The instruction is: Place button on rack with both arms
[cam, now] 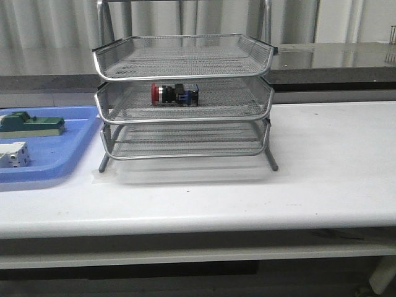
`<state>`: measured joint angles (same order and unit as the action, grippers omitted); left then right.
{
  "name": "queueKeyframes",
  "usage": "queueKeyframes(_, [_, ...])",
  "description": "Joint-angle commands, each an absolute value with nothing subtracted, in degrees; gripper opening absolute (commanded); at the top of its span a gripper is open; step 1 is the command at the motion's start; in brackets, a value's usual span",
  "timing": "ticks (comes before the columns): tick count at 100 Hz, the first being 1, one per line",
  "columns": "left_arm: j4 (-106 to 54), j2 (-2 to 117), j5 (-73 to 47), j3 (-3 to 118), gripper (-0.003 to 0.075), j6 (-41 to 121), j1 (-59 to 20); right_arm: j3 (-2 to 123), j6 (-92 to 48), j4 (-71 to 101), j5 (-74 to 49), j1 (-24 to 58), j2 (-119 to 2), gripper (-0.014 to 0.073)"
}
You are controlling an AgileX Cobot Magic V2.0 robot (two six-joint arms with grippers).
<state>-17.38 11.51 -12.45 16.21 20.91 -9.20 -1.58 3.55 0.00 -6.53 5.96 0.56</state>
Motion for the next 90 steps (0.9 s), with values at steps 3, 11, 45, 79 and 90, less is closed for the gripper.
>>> queueKeyframes(3, [-18.2, 12.0, -8.0, 18.0, -0.0021, 20.3, -9.1, -0.5, 3.1, -0.7, -1.7, 5.7, 1.6, -0.0057])
queueKeyframes(11, [-18.2, 12.0, -8.0, 18.0, -0.0021, 20.3, -9.1, -0.5, 3.1, -0.7, -1.7, 5.7, 1.6, -0.0057])
queueKeyframes(45, [-18.2, 12.0, -8.0, 18.0, -0.0021, 20.3, -9.1, -0.5, 3.1, -0.7, -1.7, 5.7, 1.6, -0.0057])
queueKeyframes(79, [-16.6, 12.0, -5.6, 16.7, -0.0021, 20.1, -9.1, -0.5, 3.1, -0.7, -1.7, 5.7, 1.6, -0.0057])
queueKeyframes(90, [-8.4, 12.0, 0.0, 14.2, -0.0021, 11.6, -9.1, -0.5, 3.1, -0.7, -1.7, 5.7, 1.6, -0.0057])
